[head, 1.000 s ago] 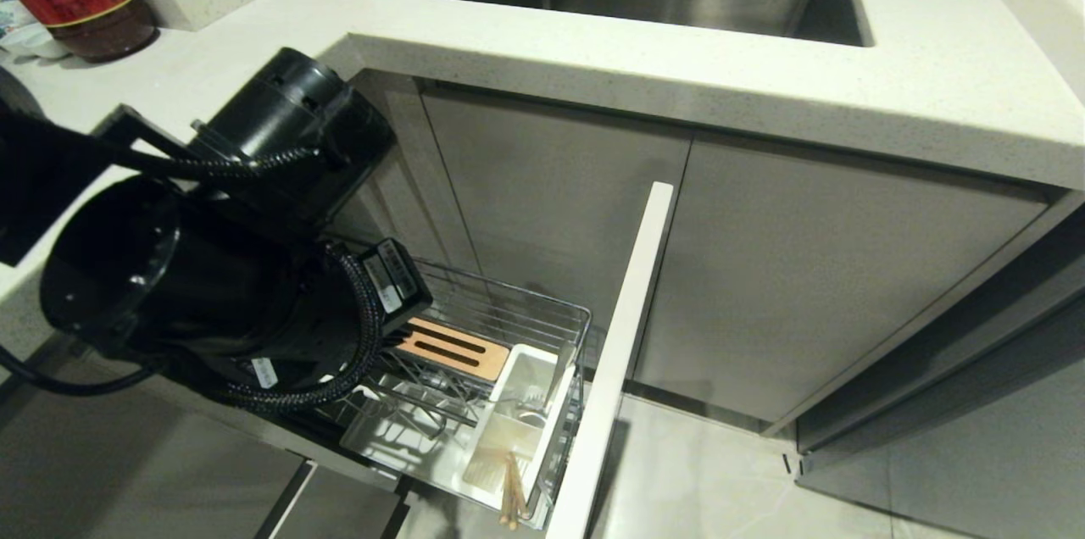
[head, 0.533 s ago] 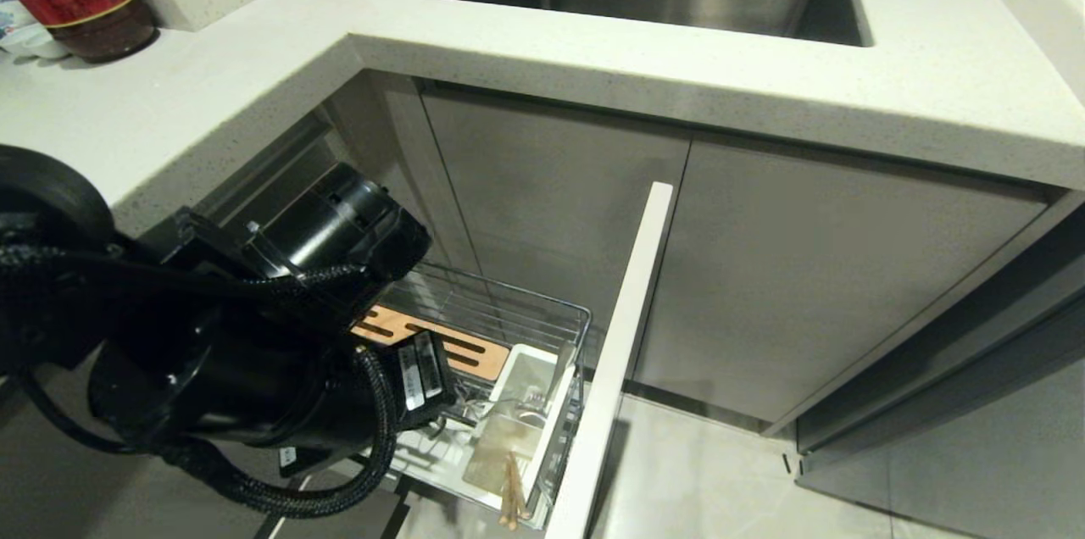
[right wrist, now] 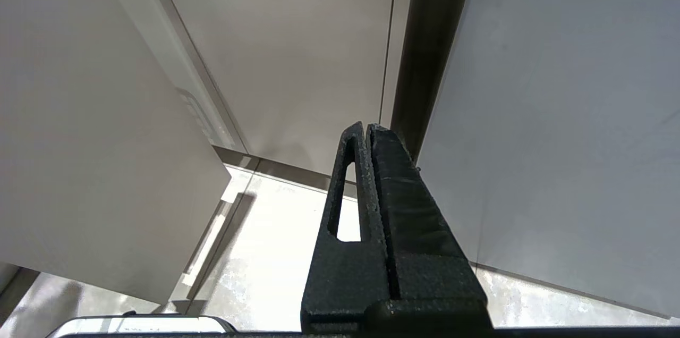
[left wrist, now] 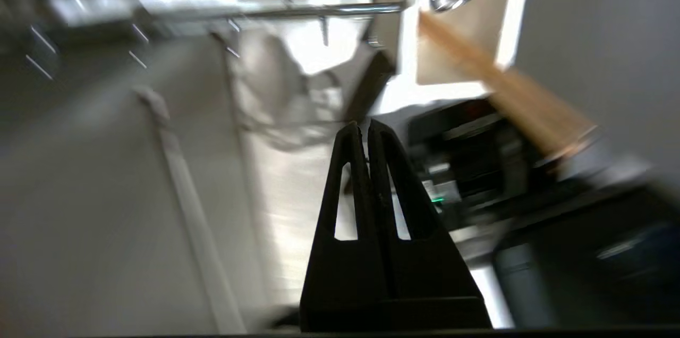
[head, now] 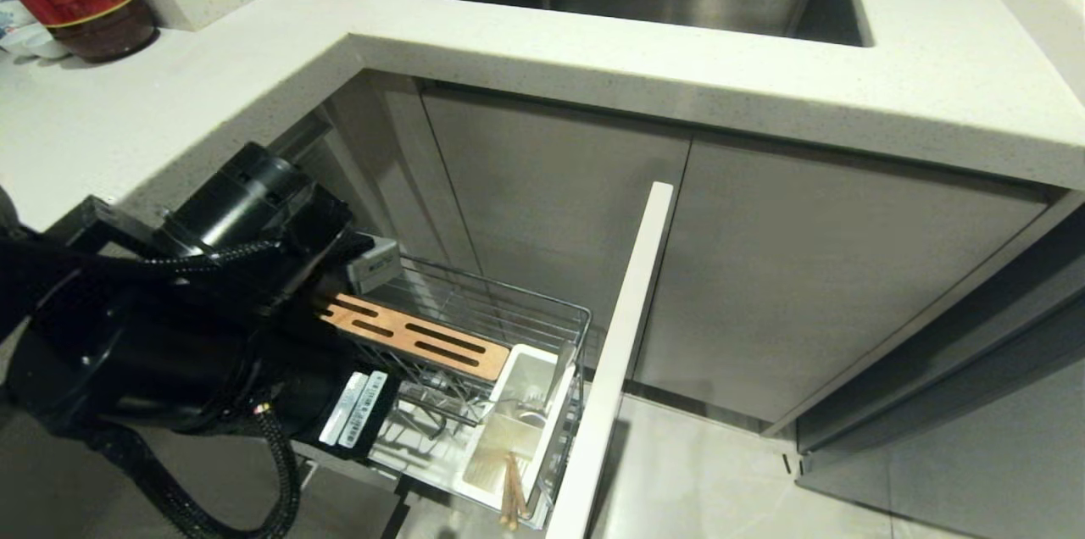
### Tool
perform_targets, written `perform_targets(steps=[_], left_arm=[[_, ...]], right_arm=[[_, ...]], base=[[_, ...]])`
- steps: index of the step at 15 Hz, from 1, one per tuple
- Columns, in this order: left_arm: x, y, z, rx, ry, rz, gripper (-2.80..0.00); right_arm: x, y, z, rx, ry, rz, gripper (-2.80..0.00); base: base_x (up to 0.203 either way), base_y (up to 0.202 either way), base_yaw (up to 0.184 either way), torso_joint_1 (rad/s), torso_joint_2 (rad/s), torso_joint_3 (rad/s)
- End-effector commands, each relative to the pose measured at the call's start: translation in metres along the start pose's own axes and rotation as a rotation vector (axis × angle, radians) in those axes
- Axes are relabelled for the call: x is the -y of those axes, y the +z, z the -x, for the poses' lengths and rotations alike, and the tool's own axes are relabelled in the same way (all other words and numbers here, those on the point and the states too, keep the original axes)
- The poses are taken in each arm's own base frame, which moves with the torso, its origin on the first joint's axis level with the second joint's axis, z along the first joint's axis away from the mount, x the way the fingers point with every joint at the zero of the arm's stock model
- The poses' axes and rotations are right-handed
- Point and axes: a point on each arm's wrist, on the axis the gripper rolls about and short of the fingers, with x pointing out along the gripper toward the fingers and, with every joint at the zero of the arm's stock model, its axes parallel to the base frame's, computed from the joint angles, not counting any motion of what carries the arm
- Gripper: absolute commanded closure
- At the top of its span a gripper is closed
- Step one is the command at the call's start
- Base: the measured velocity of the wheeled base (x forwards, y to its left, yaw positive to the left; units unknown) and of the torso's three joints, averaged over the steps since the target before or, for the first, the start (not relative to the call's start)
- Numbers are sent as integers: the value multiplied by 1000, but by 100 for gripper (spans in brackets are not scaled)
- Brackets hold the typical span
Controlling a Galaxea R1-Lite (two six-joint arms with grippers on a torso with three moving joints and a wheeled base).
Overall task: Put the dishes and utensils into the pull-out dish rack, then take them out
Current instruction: Take the fork out of the cupboard
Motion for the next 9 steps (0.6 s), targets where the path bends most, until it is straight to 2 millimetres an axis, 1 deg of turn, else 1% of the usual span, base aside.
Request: perform_targets(steps=[1, 3, 4, 6, 8, 9], left_arm=[[-17, -2, 8, 30, -40, -241, 0], [-31, -1, 6, 58, -143, -383, 0], [-34, -1, 4, 71, -204, -456, 0], [-33, 5, -7, 86, -274, -515, 0], [-23, 8, -16, 75, -332, -552, 0], [-22, 7, -21, 61, -349, -555, 0]], right_arm=[[0, -7, -2, -27, -1, 0, 0], [0, -8, -2, -27, 0, 0, 0], [0, -7, -2, -27, 0, 0, 0], [0, -8, -2, -28, -1, 0, 0], [0, -7, -2, -26, -1, 0, 0], [0, -8, -2, -28, -1, 0, 0]], base=[[0, 0, 0, 0, 0, 0], [0, 0, 0, 0, 0, 0], [0, 0, 0, 0, 0, 0], [0, 0, 0, 0, 0, 0], [0, 0, 0, 0, 0, 0], [0, 0, 0, 0, 0, 0]])
